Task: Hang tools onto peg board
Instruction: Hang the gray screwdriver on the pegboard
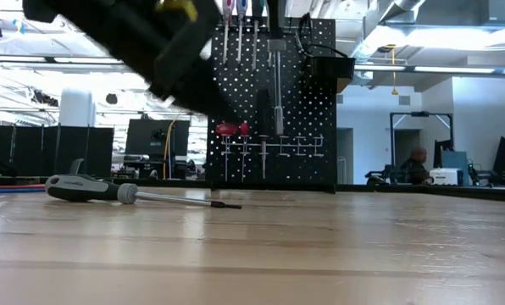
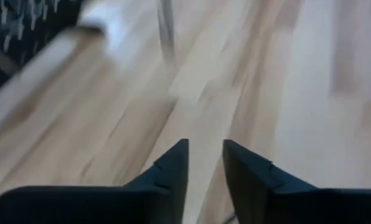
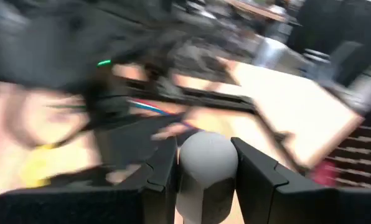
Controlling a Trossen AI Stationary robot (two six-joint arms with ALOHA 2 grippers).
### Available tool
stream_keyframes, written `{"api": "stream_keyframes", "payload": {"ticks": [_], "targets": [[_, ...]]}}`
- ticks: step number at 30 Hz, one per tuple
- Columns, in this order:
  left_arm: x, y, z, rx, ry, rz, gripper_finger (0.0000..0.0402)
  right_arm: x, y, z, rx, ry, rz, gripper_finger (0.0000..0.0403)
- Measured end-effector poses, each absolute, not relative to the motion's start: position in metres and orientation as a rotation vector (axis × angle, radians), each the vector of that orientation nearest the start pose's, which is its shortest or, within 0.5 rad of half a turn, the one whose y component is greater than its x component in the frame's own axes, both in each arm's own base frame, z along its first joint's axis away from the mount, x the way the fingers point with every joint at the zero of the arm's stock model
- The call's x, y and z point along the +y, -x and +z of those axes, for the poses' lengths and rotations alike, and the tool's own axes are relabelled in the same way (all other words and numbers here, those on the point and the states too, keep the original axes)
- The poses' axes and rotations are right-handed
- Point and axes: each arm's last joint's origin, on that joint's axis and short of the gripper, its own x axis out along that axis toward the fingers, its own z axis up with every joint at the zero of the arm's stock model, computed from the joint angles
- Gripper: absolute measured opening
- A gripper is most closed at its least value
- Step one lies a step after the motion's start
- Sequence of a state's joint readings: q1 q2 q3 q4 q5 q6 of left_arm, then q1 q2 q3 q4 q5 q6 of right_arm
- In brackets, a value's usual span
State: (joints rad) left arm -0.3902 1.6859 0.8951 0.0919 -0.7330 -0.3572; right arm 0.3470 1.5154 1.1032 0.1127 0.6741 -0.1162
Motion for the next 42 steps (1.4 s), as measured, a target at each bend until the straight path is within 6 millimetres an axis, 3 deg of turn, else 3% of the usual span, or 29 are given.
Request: {"api": "stream_keyframes", "payload": {"ticks": [5,12,21,26,34,39,42], "targets": [[-0.104,-0.299,0.158,0.647,0.03,0.523,0.0134,0.066,-0.334,0.303,0.355,0.334,-0.44,0.0116],[-0.106,-0.279,0.136,0.588,0.042,0.58,0.0144,0.003,-0.343,0.303,0.343,0.318,-0.635,0.0116],[-0.106,-0.279,0.135,0.559,0.036,0.559,0.0145,-0.023,-0.34,0.306,0.073,0.252,-0.769,0.0116],[-0.107,-0.28,0.136,0.555,0.038,0.557,0.0145,-0.026,-0.334,0.305,0.029,0.264,-0.914,0.0116],[-0.107,-0.281,0.137,0.542,0.049,0.554,0.0145,-0.024,-0.335,0.305,0.026,0.278,-0.89,0.0116],[-0.107,-0.281,0.138,0.53,0.008,0.57,0.0145,0.01,-0.337,0.307,0.025,0.301,-0.758,0.0116],[-0.112,-0.28,0.14,0.496,-0.041,0.58,0.0145,0.04,-0.333,0.296,0.145,0.378,-0.564,0.0116]]}}
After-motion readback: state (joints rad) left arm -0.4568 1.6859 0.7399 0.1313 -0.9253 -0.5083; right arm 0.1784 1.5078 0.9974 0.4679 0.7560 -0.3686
